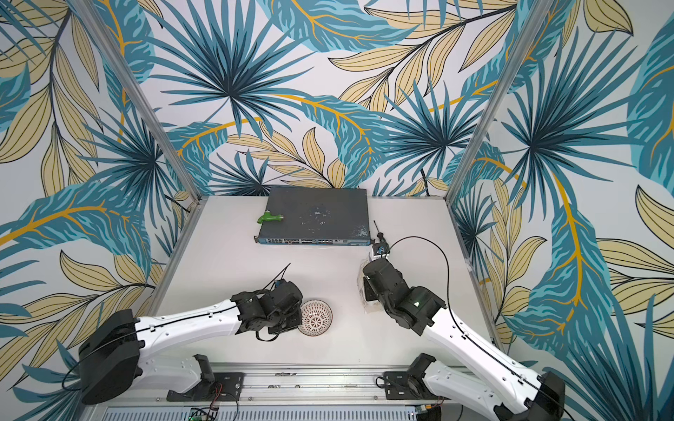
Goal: Pour the oats into the breakfast bowl
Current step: Place the oats bag at the center of the board.
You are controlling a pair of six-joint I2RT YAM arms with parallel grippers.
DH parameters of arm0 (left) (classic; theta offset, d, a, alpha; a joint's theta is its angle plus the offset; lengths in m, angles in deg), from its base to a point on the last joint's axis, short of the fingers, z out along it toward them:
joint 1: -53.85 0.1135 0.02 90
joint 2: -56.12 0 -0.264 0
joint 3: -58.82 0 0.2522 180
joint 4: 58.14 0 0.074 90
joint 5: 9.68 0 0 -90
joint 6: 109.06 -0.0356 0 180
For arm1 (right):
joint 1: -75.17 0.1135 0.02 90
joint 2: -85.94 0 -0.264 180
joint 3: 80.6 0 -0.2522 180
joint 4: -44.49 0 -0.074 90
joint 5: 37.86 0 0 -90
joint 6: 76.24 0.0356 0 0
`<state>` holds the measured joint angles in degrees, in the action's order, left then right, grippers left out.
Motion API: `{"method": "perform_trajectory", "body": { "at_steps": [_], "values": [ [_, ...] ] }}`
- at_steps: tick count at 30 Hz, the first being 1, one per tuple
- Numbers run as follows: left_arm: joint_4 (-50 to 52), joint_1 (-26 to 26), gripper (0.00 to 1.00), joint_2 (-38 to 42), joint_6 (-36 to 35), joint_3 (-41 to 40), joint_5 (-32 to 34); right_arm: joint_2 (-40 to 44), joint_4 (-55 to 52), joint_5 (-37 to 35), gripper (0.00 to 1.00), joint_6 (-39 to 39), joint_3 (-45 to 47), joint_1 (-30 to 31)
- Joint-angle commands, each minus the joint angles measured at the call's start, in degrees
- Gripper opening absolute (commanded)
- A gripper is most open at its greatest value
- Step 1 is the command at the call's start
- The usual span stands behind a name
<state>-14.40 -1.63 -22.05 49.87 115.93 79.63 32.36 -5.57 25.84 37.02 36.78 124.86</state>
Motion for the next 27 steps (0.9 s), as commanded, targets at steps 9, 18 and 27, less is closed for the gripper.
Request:
{"method": "perform_trajectory", "body": {
  "at_steps": [9,18,27],
  "values": [
    [-1.8,-0.7,0.00,-4.0,-1.3,2.3,1.4,5.5,12.3,8.7,0.00,3.5,4.2,-0.1],
    [1.4,-1.5,0.20,-3.4,-1.2,3.3,2.9,5.7,13.6,9.8,0.09,4.5,5.0,-0.2],
    [5.8,-1.9,0.45,3.4,-2.1,6.1,2.9,7.5,13.2,10.1,0.46,5.0,3.6,-0.1]
  ]
}}
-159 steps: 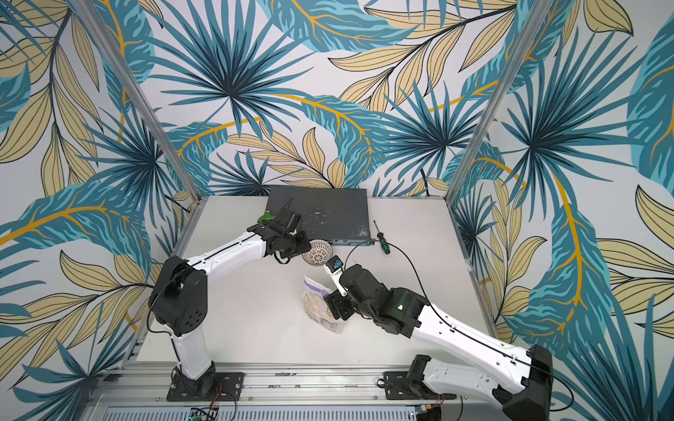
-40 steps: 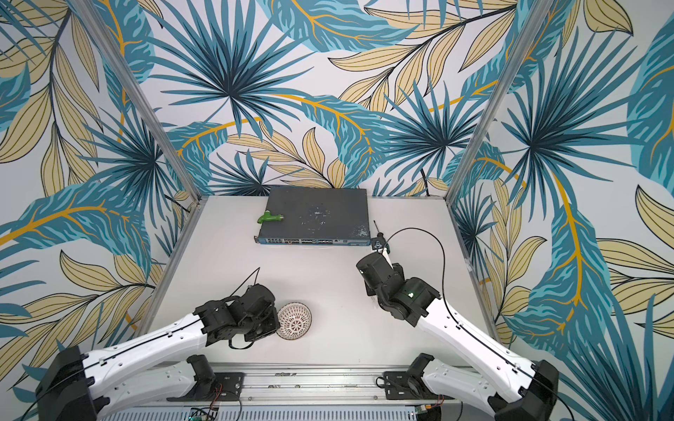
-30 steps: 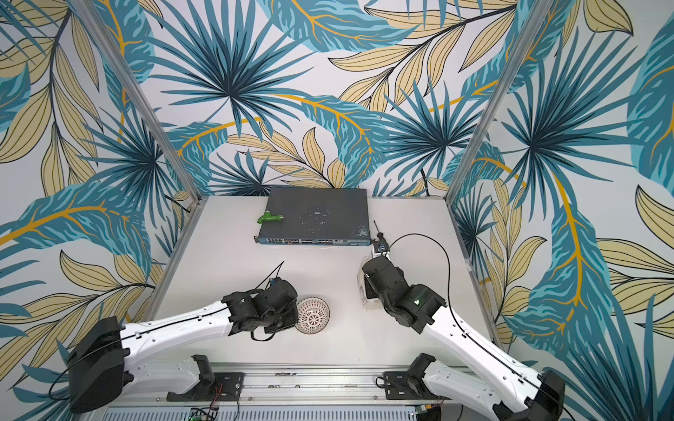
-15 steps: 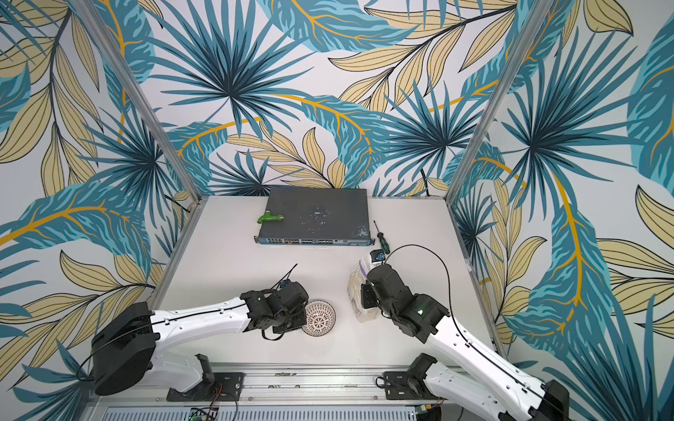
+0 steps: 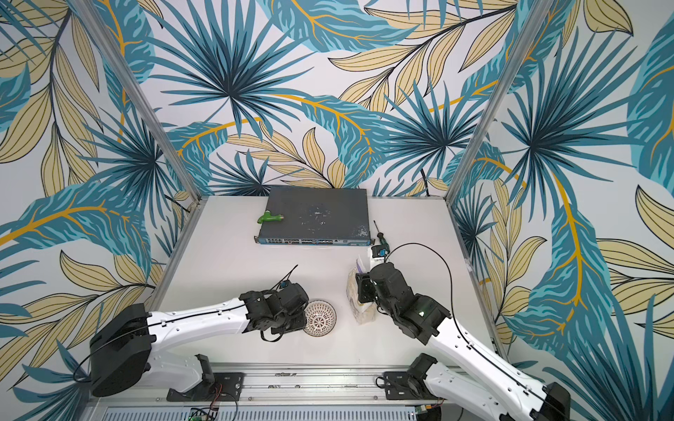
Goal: Pour the oats into the breakfast bowl
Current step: Place the oats bag at the center of the board, then open the oats bag at the center of the board.
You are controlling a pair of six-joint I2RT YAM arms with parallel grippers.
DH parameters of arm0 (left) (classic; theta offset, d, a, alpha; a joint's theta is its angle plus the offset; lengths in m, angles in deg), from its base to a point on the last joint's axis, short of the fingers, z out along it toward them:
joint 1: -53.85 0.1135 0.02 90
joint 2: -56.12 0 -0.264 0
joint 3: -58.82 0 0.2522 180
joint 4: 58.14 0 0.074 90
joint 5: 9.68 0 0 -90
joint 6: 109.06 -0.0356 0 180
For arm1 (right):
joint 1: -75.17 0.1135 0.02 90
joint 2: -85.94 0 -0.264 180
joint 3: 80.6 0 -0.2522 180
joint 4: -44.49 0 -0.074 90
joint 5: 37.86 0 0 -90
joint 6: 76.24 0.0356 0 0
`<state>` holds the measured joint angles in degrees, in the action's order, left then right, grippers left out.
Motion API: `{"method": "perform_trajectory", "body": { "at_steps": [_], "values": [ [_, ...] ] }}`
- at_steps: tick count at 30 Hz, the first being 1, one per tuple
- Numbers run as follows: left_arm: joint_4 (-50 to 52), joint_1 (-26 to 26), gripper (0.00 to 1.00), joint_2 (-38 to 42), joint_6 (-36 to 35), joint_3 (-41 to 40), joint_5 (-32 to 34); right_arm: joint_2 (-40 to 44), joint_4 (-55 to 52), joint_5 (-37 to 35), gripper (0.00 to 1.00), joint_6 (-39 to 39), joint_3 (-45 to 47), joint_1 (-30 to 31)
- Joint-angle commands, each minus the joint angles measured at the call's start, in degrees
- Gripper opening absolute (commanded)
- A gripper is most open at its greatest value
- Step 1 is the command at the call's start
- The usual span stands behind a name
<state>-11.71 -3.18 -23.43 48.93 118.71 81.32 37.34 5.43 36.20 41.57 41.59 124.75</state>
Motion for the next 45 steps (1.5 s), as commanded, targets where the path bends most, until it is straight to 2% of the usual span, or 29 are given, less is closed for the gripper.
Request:
{"method": "perform_trajectory", "body": {
  "at_steps": [1,5,8,11,13,14,15,19,23,28,33,45],
  "values": [
    [4.5,-0.5,0.46,6.5,-1.6,4.5,2.0,3.9,2.1,-0.9,0.47,0.1,-1.5,0.0],
    [11.5,-0.5,0.46,10.4,-4.7,11.9,7.1,9.8,0.3,-7.3,0.49,-1.2,-2.1,0.0],
    [13.2,-0.5,0.47,9.7,-8.4,19.3,8.4,13.3,-1.2,-14.8,0.49,-1.5,-2.0,0.0],
    [14.5,-0.7,0.46,5.0,-10.2,27.7,8.8,13.8,-4.5,-23.7,0.49,1.2,-2.2,-0.1],
    [15.9,-1.4,0.41,0.5,-10.4,33.5,9.9,13.9,-5.1,-28.6,0.49,3.0,-0.3,-0.1],
    [16.5,-1.6,0.35,-2.0,-10.1,36.2,10.5,14.1,-4.7,-29.7,0.49,3.6,1.1,0.0],
    [16.9,-2.0,0.33,-4.3,-10.0,39.1,10.6,14.3,-4.0,-30.0,0.49,3.9,2.5,0.0],
    [17.4,-3.8,0.33,-12.7,-8.7,48.8,12.0,18.1,-0.1,-27.3,0.48,5.4,8.3,0.0],
    [17.0,-4.9,0.33,-18.9,-6.2,54.8,12.1,22.0,3.9,-21.5,0.48,5.8,13.5,0.0],
    [16.5,-6.6,0.32,-25.1,-4.2,60.2,11.4,25.1,4.9,-18.1,0.49,6.8,16.5,0.0],
    [16.0,-7.6,0.31,-28.4,-1.9,61.8,10.1,25.5,6.2,-13.5,0.49,7.2,18.4,0.0],
    [14.8,-7.7,0.26,-30.5,0.3,61.2,8.6,25.0,6.4,-12.5,0.50,7.6,19.0,0.0]
  ]
}}
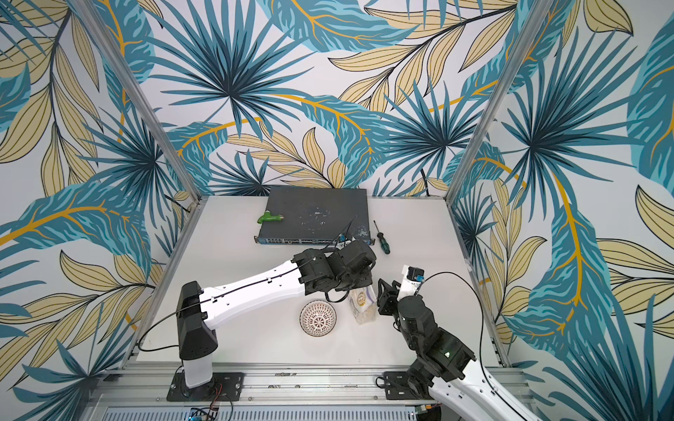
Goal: Pour the oats into the breakfast bowl
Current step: Open the oats bag at the center of the board.
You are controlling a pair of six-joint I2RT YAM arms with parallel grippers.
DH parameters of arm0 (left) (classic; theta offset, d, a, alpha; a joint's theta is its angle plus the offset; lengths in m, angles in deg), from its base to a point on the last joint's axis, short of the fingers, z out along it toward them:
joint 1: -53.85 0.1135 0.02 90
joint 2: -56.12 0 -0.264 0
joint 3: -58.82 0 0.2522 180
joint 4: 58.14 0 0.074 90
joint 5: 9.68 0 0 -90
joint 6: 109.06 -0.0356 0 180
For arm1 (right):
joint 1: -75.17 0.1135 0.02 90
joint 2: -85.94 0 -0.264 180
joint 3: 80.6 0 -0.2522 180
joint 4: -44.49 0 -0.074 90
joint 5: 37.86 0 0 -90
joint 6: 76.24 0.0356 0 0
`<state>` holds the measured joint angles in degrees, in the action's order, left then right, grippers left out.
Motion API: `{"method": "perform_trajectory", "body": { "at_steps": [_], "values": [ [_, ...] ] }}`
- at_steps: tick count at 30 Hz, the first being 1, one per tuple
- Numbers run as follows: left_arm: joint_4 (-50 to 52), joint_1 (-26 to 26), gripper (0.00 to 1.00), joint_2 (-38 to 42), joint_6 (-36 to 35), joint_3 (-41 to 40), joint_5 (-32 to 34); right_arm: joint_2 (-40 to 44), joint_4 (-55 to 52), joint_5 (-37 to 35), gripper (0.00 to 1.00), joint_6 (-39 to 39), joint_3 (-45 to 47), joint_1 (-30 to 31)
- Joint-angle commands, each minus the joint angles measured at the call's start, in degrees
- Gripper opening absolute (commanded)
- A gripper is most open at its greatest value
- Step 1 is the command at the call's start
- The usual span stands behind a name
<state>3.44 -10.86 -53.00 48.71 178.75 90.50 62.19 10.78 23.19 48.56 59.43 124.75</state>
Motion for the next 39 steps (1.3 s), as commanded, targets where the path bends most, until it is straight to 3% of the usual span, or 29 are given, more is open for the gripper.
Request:
{"method": "perform_trajectory", "body": {
  "at_steps": [1,13,20,26,28,33,37,39],
  "values": [
    [-0.1,0.0,0.26,-0.9,0.7,1.2,-0.6,0.2,1.1,0.5,0.50,0.5,1.2,0.0],
    [0.3,-0.1,0.01,0.4,1.8,-1.1,-0.7,1.3,1.1,1.7,0.52,0.9,0.9,0.0],
    [0.6,-0.1,0.00,0.8,1.3,-1.5,-0.5,-1.3,-2.3,5.9,0.51,2.1,-5.2,-0.1],
    [-0.7,-0.1,0.00,2.8,1.6,-4.4,0.1,-7.1,-13.8,-3.3,0.48,-3.0,-17.3,-0.5],
    [-1.6,-0.1,0.00,3.1,1.9,-5.4,-0.6,-8.3,-13.9,-2.4,0.49,-6.5,-19.9,-1.9],
    [-3.0,-0.1,0.00,3.5,2.5,-6.6,-1.9,-18.0,-10.8,8.1,0.53,-12.9,-23.2,-11.7],
    [-4.1,-0.1,0.00,3.6,2.7,-7.1,-1.6,-23.7,-6.3,18.4,0.53,-18.2,-25.8,-26.5],
    [-4.3,-0.1,0.00,3.2,2.8,-7.0,-1.9,-26.1,-4.9,29.4,0.53,-19.0,-28.9,-36.4]
  ]
}}
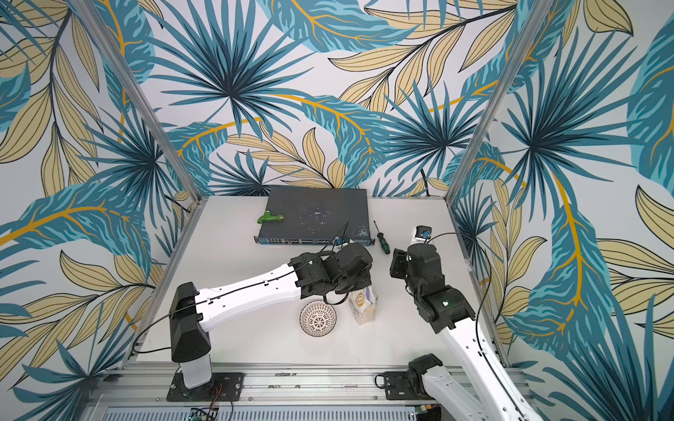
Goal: Pour the oats into the breakfast bowl
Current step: Open the oats bag at the center of the board.
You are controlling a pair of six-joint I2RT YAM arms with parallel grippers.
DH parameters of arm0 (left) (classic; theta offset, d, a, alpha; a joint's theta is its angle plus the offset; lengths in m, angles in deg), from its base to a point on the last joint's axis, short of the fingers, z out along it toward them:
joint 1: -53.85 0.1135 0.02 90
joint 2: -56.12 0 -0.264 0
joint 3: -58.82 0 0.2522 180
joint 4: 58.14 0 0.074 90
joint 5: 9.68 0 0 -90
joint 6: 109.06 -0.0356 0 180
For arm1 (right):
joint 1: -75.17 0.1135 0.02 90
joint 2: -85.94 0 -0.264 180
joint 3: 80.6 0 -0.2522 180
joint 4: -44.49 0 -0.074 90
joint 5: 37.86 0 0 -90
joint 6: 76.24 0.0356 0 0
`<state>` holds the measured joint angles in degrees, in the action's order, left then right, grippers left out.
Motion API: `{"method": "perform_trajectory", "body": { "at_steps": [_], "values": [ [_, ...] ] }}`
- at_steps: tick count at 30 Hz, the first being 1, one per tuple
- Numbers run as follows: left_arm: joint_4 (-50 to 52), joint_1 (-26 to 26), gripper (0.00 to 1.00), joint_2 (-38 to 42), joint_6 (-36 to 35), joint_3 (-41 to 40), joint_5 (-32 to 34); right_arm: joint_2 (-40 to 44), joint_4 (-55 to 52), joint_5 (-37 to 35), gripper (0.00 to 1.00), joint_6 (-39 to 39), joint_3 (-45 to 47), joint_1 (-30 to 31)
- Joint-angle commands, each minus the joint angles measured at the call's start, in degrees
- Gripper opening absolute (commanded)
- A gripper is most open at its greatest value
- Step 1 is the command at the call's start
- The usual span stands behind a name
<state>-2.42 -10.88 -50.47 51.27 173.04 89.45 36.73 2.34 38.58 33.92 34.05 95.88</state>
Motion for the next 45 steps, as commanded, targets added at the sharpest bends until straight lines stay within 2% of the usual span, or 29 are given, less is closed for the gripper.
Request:
{"method": "perform_trajectory", "body": {
  "at_steps": [1,3,6,8,10,14,16,26,37,45],
  "values": [
    [1.4,-0.1,0.00,0.7,0.3,-1.2,-1.1,-1.7,3.5,19.8,0.53,-3.9,-5.5,-11.0],
    [1.2,-0.1,0.00,0.7,0.3,-1.2,-1.3,-2.0,4.0,30.1,0.53,-3.2,-8.1,-13.6],
    [1.3,-0.1,0.00,1.3,0.3,-1.4,-0.6,0.6,3.2,40.2,0.54,-2.1,-6.7,-13.6],
    [1.3,-0.1,0.00,1.6,0.3,-1.4,-0.2,3.0,1.1,44.1,0.53,-0.5,-3.3,-13.6],
    [0.9,-0.1,0.00,1.6,0.3,-1.4,-0.2,5.0,-0.3,45.4,0.48,1.1,0.1,-13.5],
    [0.4,-0.1,0.00,0.9,0.5,-1.4,-0.7,8.5,-4.4,44.6,0.47,1.5,3.4,-13.4],
    [0.5,-0.1,0.00,0.5,0.6,-1.4,-1.0,9.8,-4.4,46.8,0.46,2.2,4.9,-13.4],
    [0.7,-0.1,0.00,0.3,0.8,-1.8,-1.4,9.7,-2.6,50.1,0.38,4.4,10.8,-9.8],
    [0.4,-0.1,0.00,0.9,1.3,-2.7,-1.0,7.2,2.5,44.0,0.32,8.1,12.2,-1.8],
    [0.3,-0.1,0.00,1.1,1.3,-3.0,-1.0,7.6,1.6,40.4,0.24,7.7,12.3,-0.7]
  ]
}}
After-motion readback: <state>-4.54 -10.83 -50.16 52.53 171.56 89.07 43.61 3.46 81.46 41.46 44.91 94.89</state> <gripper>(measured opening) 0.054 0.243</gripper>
